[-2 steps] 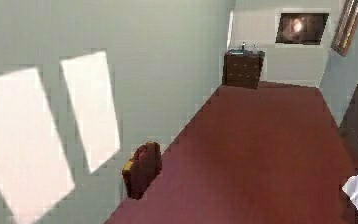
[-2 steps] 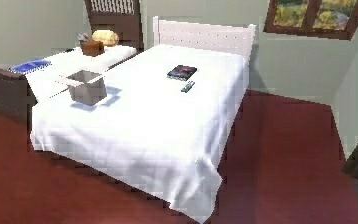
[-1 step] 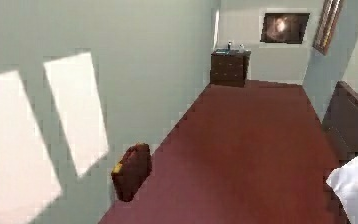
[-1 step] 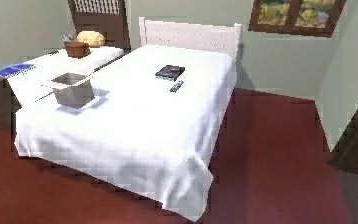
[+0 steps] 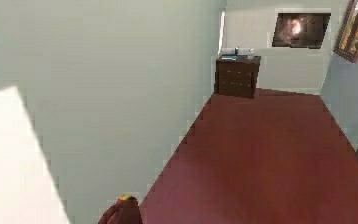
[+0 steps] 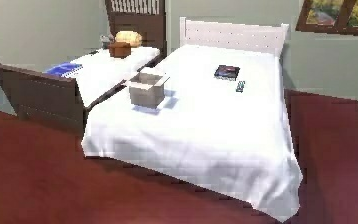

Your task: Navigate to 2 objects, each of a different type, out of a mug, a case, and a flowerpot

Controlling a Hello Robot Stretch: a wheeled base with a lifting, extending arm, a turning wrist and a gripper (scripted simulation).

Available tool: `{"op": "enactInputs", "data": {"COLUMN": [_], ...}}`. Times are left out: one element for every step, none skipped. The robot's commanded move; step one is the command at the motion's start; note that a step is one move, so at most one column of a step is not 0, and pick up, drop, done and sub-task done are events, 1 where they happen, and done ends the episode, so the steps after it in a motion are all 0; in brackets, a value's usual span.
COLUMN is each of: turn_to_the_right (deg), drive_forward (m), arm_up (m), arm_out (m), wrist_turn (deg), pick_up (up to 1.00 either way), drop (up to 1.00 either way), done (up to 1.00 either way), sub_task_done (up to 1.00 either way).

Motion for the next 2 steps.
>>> {"op": "enactInputs", "data": {"turn_to_the_right": [-24.0, 0.0], "drive_forward": [0.0, 0.0], "arm_up": [0.0, 0.0], "arm_out": [0.0, 0.0], "wrist_turn": [0.0, 0.0], "pick_up": [0.0, 0.0], "drop": [0.0, 0.0], "done": [0.0, 0.0], "sub_task_done": [0.0, 1.0]}}
